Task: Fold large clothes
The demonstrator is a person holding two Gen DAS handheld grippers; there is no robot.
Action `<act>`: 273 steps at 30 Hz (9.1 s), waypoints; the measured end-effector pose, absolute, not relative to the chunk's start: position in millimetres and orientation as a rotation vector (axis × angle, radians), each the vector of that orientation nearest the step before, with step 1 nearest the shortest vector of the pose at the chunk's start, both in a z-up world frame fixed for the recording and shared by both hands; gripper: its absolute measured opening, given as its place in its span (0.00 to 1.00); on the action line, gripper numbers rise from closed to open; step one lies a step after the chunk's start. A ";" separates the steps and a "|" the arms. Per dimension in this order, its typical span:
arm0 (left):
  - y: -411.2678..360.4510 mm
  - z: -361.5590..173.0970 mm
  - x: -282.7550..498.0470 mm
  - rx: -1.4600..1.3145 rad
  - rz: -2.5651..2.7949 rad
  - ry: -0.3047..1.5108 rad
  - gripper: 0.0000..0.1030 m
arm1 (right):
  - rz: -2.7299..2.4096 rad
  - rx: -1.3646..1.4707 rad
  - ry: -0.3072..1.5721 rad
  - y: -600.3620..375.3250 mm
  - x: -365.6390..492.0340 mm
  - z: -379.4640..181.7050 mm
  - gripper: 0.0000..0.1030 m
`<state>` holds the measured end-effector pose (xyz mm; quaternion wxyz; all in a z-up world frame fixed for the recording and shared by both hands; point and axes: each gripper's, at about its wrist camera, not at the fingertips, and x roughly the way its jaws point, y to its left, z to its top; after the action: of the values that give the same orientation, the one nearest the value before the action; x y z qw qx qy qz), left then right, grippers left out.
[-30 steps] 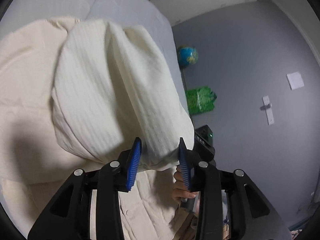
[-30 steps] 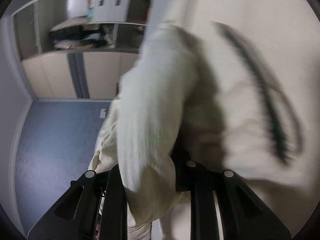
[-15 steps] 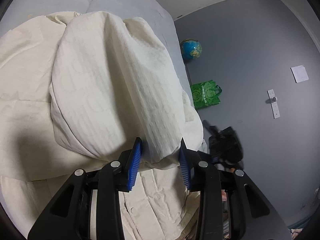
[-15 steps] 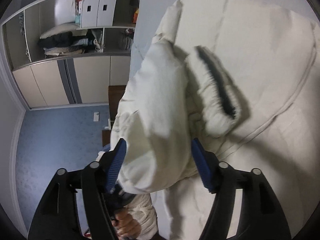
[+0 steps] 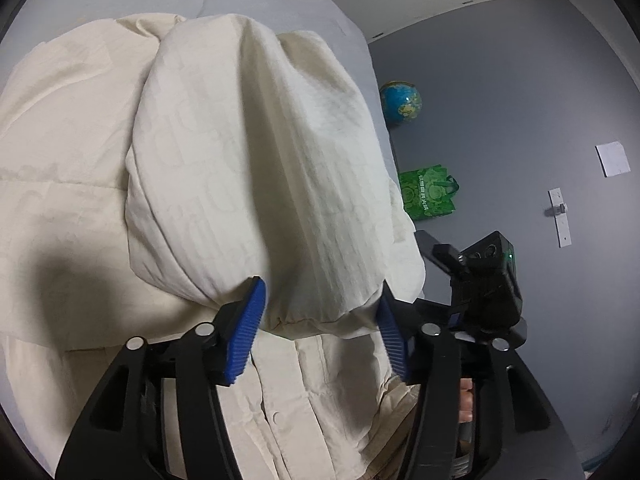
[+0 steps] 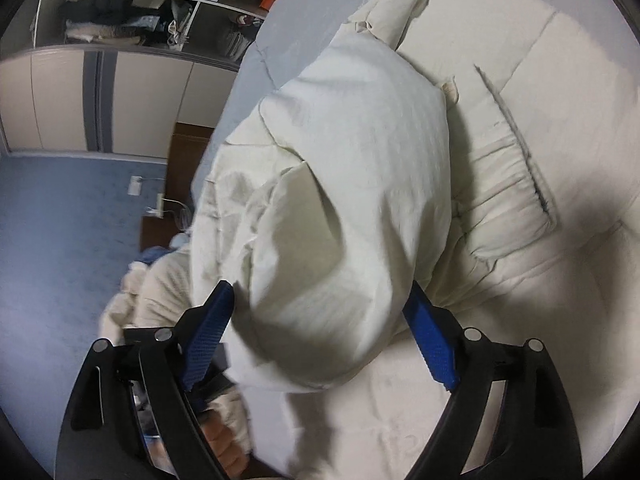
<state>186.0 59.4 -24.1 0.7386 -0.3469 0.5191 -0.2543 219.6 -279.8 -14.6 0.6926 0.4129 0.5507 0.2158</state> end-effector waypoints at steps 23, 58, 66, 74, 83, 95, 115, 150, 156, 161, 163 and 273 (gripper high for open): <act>64.2 -56.4 215.2 -1.032 -0.484 1.135 0.90 | 0.507 0.714 1.165 -268.9 210.1 -4.1 0.22; 87.7 -92.6 161.8 -0.915 -0.406 0.992 0.46 | 0.594 1.021 1.119 -283.8 203.2 -80.6 0.18; 93.2 -81.4 152.2 -0.895 -0.353 0.991 0.46 | 0.599 1.109 1.133 -291.7 197.9 -93.7 0.18; 78.1 -50.7 144.4 -0.804 -0.306 0.988 0.48 | 0.569 1.101 1.124 -300.8 191.9 -84.7 0.32; 72.1 -5.3 142.0 -0.570 -0.216 0.917 0.55 | 0.514 1.080 1.057 -321.3 198.8 -65.1 0.40; 61.9 24.6 141.8 -0.435 -0.135 0.820 0.60 | 0.452 0.720 1.023 -299.9 217.8 -35.1 0.34; 56.7 -9.0 166.7 -0.482 -0.269 0.911 0.14 | 0.459 0.726 0.931 -311.4 215.0 -24.3 0.09; 51.5 -31.5 162.6 -0.540 -0.284 0.995 0.18 | 0.518 0.231 0.924 -252.2 174.6 13.7 0.00; 50.1 -55.2 158.5 -0.504 -0.253 1.081 0.19 | 0.470 0.196 1.040 -247.3 180.4 -26.3 0.00; 53.6 -64.4 156.0 -0.481 -0.242 1.090 0.19 | 0.481 0.210 1.044 -244.4 179.6 -36.3 0.00; 50.9 -68.3 155.0 -0.454 -0.233 1.091 0.19 | 0.482 0.195 1.042 -243.2 179.6 -40.1 0.00; 108.7 72.6 -50.2 -0.584 -0.253 0.841 0.13 | 0.873 0.954 0.900 -463.9 89.9 46.7 0.14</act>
<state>-50.2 108.7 72.6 0.8641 -0.2786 0.4014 -0.1209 89.9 -463.9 46.7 0.7054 0.4292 0.4047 0.3929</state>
